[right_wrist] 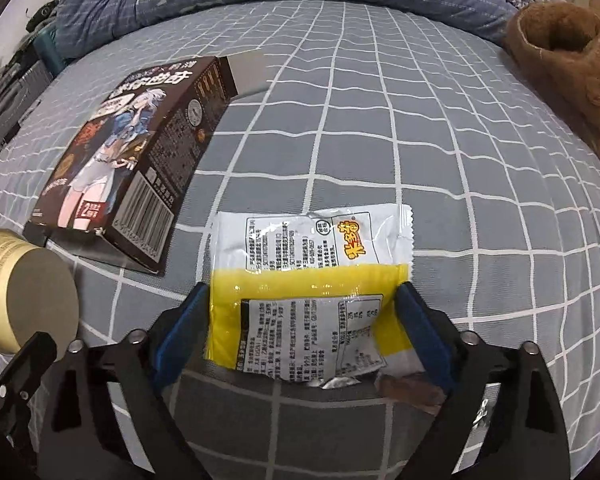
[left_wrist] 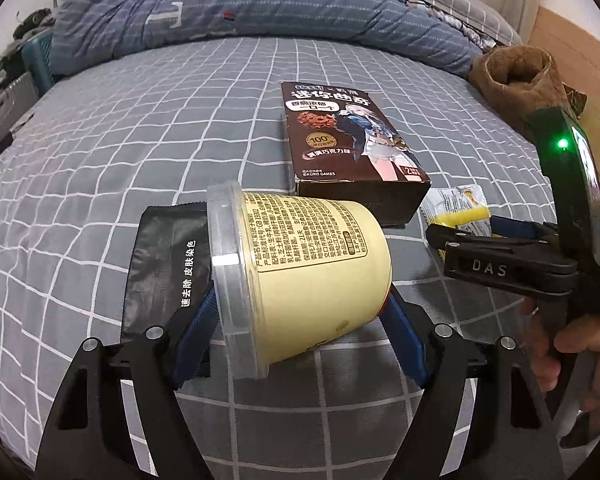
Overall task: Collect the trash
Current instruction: 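Grasp the yellow yogurt cup with the left tool while the right tool grasps the snack wrapper, then carry the yogurt cup and snack wrapper down over the trash bin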
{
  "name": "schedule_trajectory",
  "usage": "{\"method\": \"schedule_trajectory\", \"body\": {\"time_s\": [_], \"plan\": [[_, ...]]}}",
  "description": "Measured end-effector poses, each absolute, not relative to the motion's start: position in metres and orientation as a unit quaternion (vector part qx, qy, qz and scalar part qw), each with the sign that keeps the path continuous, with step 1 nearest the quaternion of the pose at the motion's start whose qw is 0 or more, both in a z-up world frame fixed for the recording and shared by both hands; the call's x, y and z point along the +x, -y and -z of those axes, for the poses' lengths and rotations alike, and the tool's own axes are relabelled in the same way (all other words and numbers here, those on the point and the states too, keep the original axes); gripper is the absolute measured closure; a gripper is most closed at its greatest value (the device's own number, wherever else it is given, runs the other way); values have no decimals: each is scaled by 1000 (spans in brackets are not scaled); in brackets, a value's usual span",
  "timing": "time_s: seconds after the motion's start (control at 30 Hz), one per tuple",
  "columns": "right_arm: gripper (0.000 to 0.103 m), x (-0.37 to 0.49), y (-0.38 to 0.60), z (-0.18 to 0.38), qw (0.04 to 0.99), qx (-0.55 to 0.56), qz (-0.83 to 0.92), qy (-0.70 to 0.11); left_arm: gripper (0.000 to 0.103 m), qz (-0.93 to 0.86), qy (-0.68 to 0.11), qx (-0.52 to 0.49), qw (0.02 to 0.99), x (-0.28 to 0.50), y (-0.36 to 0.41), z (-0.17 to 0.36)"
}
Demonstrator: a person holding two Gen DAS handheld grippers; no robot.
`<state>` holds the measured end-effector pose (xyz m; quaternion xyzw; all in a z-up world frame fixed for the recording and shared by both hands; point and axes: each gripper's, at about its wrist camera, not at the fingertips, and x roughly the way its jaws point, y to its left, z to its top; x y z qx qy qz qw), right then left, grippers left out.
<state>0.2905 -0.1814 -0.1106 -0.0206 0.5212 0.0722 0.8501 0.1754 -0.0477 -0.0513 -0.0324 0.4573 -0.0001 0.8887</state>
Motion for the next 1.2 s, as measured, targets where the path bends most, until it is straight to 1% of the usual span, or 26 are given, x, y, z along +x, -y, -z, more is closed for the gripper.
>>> {"method": "schedule_trajectory", "body": {"time_s": [0.03, 0.1, 0.13, 0.2, 0.23, 0.3, 0.33, 0.4, 0.43, 0.47, 0.5, 0.57, 0.77, 1.2], "plan": [[22, 290, 182, 110, 849, -21, -72, -522, 28, 0, -457, -33, 889, 175, 48, 51], [30, 290, 180, 109, 850, -21, -70, -522, 28, -1, -457, -34, 889, 175, 49, 51], [32, 290, 180, 108, 850, -22, -71, -522, 28, -1, -457, -35, 889, 175, 49, 51], [42, 288, 179, 105, 852, -25, -74, -518, 28, -1, -456, -37, 889, 175, 49, 51], [44, 288, 179, 103, 853, -23, -74, -515, 28, -2, -456, -37, 889, 174, 49, 51], [56, 288, 183, 98, 857, -17, -74, -509, 28, -2, -456, -35, 889, 175, 49, 51], [57, 288, 185, 97, 858, -13, -75, -508, 28, -2, -456, -35, 889, 175, 49, 50], [65, 287, 184, 96, 861, -14, -73, -503, 28, -2, -456, -36, 889, 173, 49, 50], [67, 286, 185, 95, 862, -15, -73, -501, 28, -1, -456, -37, 889, 173, 49, 50], [72, 284, 185, 94, 864, -17, -73, -499, 28, 0, -456, -37, 889, 172, 49, 49], [79, 282, 184, 92, 865, -19, -72, -496, 28, 0, -456, -37, 889, 171, 49, 48], [85, 278, 183, 88, 867, -22, -70, -493, 28, 0, -456, -38, 889, 169, 49, 46], [90, 260, 186, 80, 869, -22, -67, -489, 30, 1, -455, -41, 890, 160, 48, 37], [90, 220, 183, 53, 875, -14, -66, -480, 35, 11, -455, -41, 889, 138, 47, 21]]}}
